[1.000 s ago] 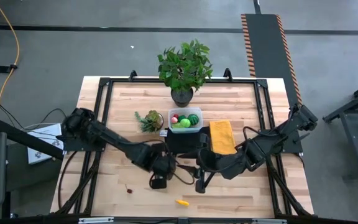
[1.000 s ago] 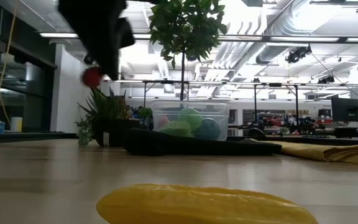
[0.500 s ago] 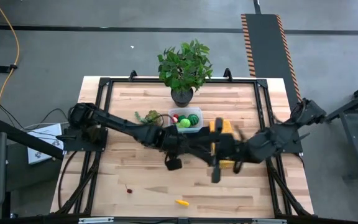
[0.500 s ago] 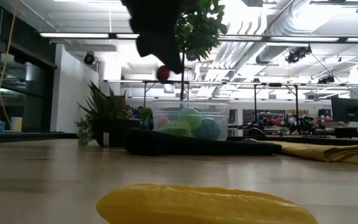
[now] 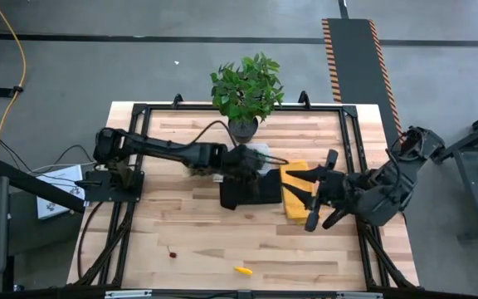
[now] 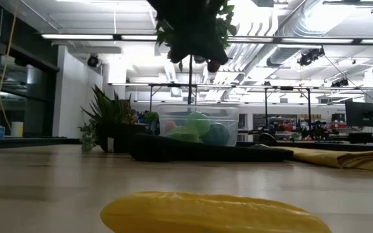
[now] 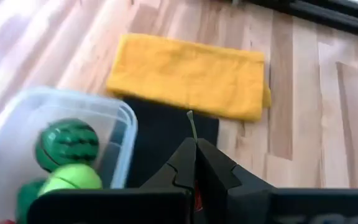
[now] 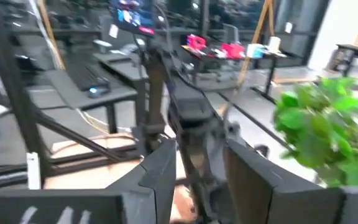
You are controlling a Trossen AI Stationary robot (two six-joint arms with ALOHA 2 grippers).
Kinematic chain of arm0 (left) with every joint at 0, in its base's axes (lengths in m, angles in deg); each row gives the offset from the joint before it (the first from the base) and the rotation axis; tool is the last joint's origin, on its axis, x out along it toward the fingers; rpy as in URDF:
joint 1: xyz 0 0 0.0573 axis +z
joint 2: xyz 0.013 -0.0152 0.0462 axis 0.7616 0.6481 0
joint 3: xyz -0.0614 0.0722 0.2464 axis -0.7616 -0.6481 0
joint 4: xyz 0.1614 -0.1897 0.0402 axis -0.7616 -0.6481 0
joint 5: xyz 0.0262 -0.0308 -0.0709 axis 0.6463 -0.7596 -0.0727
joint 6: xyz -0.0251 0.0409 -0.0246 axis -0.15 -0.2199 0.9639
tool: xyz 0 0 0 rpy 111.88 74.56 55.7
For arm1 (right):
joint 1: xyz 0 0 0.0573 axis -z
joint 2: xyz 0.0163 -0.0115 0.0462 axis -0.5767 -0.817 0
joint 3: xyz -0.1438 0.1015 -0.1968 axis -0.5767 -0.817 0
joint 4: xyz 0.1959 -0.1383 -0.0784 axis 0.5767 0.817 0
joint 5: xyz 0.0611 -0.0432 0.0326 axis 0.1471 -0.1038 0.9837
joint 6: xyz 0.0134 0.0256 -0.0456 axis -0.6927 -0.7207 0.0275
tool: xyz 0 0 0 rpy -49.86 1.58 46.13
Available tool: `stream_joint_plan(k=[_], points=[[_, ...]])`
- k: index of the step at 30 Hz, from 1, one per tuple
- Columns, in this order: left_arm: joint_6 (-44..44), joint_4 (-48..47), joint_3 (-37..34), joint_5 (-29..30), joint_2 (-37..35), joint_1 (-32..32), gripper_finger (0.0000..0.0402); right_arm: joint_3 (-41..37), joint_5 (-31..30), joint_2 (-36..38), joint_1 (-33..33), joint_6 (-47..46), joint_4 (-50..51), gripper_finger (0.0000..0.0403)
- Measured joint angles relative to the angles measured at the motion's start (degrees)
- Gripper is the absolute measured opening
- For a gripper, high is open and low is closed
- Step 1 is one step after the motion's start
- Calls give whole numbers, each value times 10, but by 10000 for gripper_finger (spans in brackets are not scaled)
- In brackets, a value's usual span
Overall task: Pick and placing Produce into tupperware
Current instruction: Put the top dark red cherry into the transparent bin
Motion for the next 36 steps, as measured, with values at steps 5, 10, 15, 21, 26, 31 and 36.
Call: stream_joint_plan(k=[5, 10, 15, 21, 26, 31, 36], points=[[-24, 15, 1, -1, -4, 24, 0, 0, -38, 0, -5, -100, 100, 124], [-53, 11, 0, 24, -4, 34, 0, 0, -67, 0, -8, -212, 209, 124], [-94, 9, 0, 67, -4, 33, 0, 0, -70, 0, -8, -308, 291, 124], [-111, 4, -9, 72, 8, 36, 0, 0, -69, 0, -8, -389, 363, 124], [-119, 3, -27, 77, 11, 37, 0, 0, -62, 0, -8, -444, 412, 124], [-119, 0, -46, 96, 12, 41, 0, 0, -57, -1, -8, -475, 437, 124], [-119, -17, -57, 108, 12, 54, 0, 0, -48, -11, -8, -505, 461, 124]])
